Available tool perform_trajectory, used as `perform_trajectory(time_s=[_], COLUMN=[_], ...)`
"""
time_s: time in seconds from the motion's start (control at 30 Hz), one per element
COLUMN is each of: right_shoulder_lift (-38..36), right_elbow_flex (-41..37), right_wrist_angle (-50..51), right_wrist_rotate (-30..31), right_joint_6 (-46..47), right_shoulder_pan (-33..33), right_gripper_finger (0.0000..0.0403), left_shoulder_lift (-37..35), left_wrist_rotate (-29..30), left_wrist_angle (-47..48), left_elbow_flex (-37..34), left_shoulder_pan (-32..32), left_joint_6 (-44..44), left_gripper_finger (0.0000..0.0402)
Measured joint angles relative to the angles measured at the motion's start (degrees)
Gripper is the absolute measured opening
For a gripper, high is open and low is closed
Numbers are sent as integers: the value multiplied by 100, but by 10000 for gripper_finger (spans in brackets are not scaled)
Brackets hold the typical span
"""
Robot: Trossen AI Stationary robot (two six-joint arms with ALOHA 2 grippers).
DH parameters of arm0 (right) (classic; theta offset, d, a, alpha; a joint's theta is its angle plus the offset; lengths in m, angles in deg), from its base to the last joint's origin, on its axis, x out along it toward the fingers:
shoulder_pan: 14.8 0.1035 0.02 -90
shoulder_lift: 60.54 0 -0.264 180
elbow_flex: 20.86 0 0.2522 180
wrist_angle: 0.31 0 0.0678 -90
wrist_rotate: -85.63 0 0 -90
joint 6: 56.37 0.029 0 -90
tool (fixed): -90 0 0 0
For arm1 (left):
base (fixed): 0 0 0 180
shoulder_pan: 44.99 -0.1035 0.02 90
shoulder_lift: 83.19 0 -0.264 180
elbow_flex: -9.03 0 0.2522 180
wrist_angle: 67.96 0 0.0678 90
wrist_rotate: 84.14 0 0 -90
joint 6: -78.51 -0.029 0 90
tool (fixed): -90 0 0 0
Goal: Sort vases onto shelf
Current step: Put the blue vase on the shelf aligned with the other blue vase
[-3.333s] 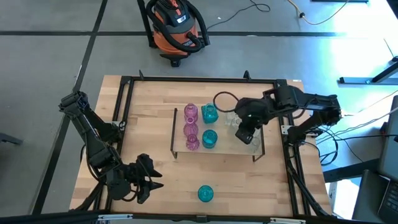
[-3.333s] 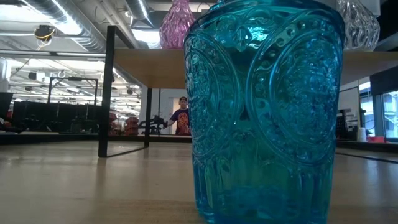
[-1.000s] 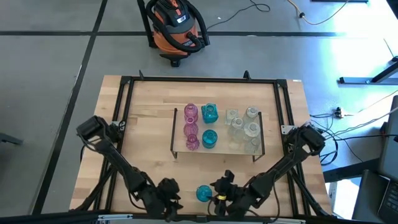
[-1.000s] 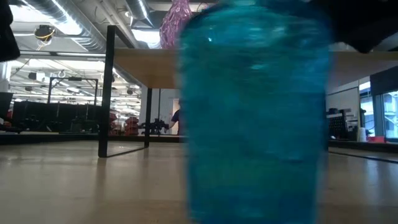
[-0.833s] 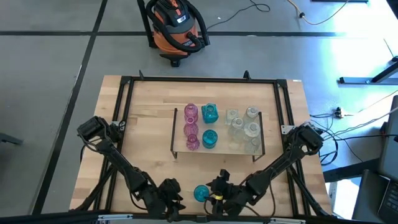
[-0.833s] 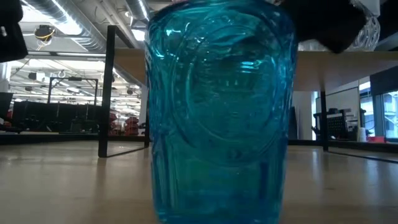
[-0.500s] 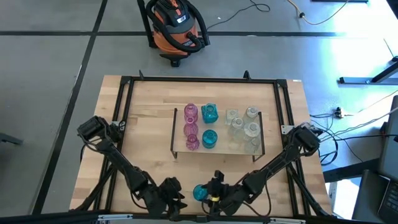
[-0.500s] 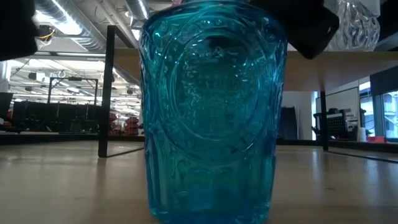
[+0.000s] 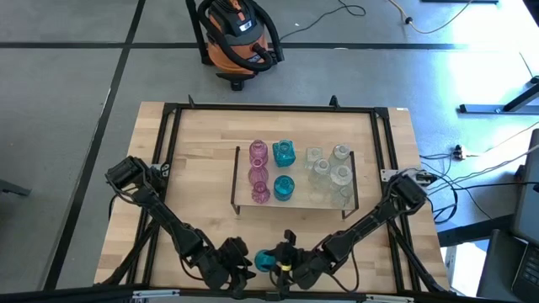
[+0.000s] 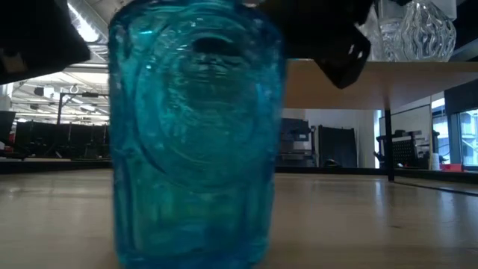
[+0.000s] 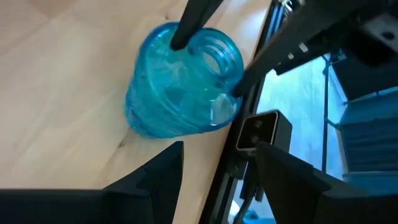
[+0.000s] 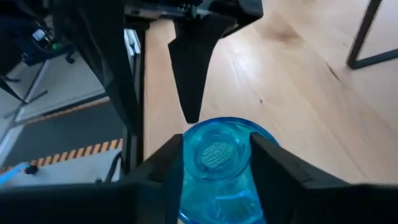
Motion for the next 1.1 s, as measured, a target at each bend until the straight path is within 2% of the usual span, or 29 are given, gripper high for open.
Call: perform_trajectory(time_s=[0.17, 0.3, 0.37, 0.57, 0.67, 0.83, 1.0, 1.1], right_shoulder_lift=[43, 69, 86, 107, 73, 84, 79, 80], right_elbow_flex=[4, 239, 486, 1489, 1771, 1788, 1789, 1782], right_wrist_angle=[-154, 7, 286, 1816, 2048, 2250, 2994, 3160], right_wrist_rotate=[-93, -123, -182, -62, -18, -5, -122, -78], right_joint_6=[176, 66, -6, -324, -364, -91, 663, 1167], right_shoulder_pan=[-12, -10, -8, -2, -6, -6, 95, 328], right_gripper_finger=[84, 77, 75, 29, 2, 12, 12, 27], left_shoulder_lift=[0, -2, -2, -2, -2, -2, -4, -4], left_wrist_rotate=[-162, -201, -272, -414, -420, -414, -412, -418], left_wrist_angle=[10, 11, 13, 22, 28, 46, 51, 60], left_elbow_flex=[0, 0, 0, 0, 0, 0, 0, 0], left_shoulder_pan=[0, 28, 37, 57, 65, 59, 61, 60], left_joint_6=[-15, -48, -131, -170, -296, -445, -471, -731], left_gripper_finger=[195, 195, 195, 195, 195, 195, 195, 195])
